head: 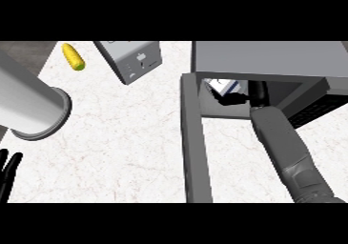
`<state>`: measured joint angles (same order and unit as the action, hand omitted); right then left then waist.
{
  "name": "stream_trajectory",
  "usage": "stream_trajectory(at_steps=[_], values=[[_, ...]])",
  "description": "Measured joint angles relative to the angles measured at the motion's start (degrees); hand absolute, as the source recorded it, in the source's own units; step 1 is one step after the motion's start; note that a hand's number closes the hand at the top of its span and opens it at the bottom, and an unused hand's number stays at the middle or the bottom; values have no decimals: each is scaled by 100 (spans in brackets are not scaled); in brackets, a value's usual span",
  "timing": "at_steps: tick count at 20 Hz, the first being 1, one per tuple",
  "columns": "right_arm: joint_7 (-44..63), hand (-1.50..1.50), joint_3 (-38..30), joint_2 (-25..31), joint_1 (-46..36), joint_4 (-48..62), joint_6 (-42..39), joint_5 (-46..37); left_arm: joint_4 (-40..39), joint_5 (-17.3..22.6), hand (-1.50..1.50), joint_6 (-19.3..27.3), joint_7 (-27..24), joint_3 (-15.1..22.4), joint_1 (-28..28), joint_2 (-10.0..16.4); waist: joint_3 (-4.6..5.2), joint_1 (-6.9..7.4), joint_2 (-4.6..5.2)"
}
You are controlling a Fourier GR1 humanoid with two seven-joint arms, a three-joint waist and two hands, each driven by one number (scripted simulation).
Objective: Pick up the milk, place it into the microwave and close the microwave
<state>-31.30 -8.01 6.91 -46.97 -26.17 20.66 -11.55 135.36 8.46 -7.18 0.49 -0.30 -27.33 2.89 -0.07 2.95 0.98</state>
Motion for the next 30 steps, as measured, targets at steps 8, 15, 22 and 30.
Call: stream_trajectory(at_steps=[8,15,22,30], values=[[-196,150,-306,385,-655,834,1285,-221,-90,-112,-150,-33,-31,45,94,1,-8,163,84],[15,-150,85,459,-1199,1592,1535,-810,-234,-248,-150,-55,-19,-12,194,78,-6,268,115],[66,-150,213,282,-1462,1948,1360,-998,-383,-421,-150,-85,-125,41,284,82,-8,279,124],[106,-150,48,192,-1614,2002,1470,-894,-295,-519,-150,-134,-160,124,134,63,-7,254,104]])
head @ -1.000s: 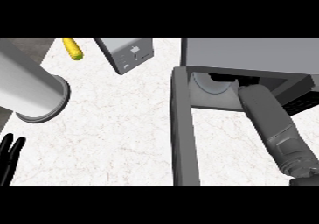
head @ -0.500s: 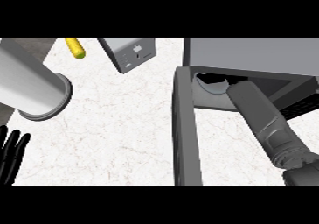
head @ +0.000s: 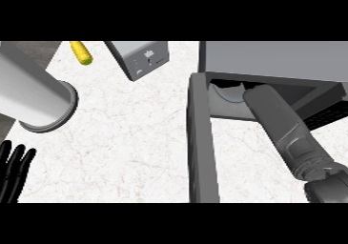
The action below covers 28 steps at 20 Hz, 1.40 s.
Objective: Pick up the milk, place it into the microwave and close the microwave
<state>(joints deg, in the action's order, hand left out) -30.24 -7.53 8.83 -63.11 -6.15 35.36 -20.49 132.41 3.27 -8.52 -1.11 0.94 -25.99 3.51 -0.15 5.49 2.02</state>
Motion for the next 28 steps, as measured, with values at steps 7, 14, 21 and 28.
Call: stream_trajectory(at_steps=[7,14,21,28], values=[[-147,-150,-198,77,65,-42,199,137,117,-136,-150,22,91,79,-17,-15,-7,-41,10],[-378,-150,-321,240,136,-72,96,205,336,-301,-150,41,124,317,-260,-123,-23,-53,35],[-629,-150,-506,412,253,-124,-198,350,359,-454,-150,104,140,435,-319,-213,-30,-116,33],[-939,-150,-800,568,433,-204,-1100,670,474,-555,-150,145,140,586,-474,-269,-23,-186,-23]])
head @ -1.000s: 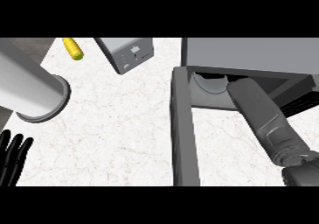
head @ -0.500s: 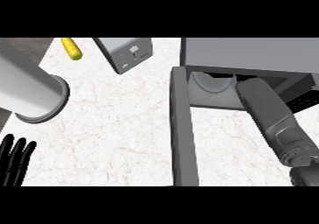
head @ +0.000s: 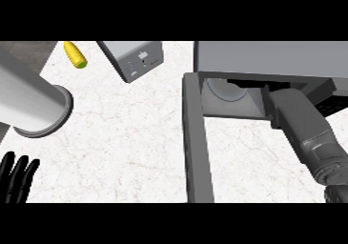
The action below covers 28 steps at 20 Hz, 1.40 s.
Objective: Pick up the milk, place it into the microwave and close the microwave
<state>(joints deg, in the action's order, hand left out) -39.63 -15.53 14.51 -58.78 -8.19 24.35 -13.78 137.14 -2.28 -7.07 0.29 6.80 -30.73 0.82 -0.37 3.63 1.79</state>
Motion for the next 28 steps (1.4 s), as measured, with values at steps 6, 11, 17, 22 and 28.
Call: stream_trajectory(at_steps=[6,11,17,22,28], values=[[-13,-150,-162,-50,93,-107,-601,214,-13,20,-150,5,26,87,-32,-32,34,-42,-40],[-164,-150,-180,-151,327,-282,-1239,328,-108,-51,-150,85,-27,207,-1,-32,75,-98,-120],[-315,-150,-149,-418,823,-537,-1438,418,-43,-8,-150,105,-4,181,-37,-41,107,-188,-230],[-512,-150,-76,-622,1374,-686,-1664,456,-6,-84,-150,159,28,325,-112,-66,97,-245,-255],[-848,-150,-99,-797,2155,-939,-2143,658,-179,-85,-150,43,-79,441,-137,-33,69,-331,-252]])
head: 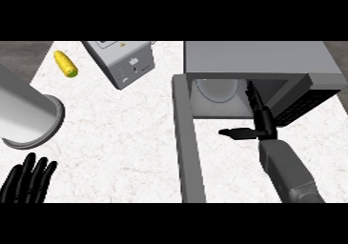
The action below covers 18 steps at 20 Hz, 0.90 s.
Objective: Pick up the milk, place it into the microwave and close the microwave
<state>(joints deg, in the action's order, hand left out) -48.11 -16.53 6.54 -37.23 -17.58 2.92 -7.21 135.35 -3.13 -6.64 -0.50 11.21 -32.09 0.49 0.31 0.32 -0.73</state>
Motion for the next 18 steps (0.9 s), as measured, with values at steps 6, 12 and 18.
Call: stream_trajectory(at_steps=[6,12,18], values=[[-336,-150,55,-48,923,-370,-630,181,-130,285,-150,-427,67,190,94,245,-19,-87,25],[-471,-150,271,-136,1909,-1116,-1232,319,-521,8,150,-677,17,374,510,431,-22,-121,35],[-316,-150,516,-108,3063,-2477,-1653,560,-927,32,150,-732,353,477,1135,370,-24,-124,48]])
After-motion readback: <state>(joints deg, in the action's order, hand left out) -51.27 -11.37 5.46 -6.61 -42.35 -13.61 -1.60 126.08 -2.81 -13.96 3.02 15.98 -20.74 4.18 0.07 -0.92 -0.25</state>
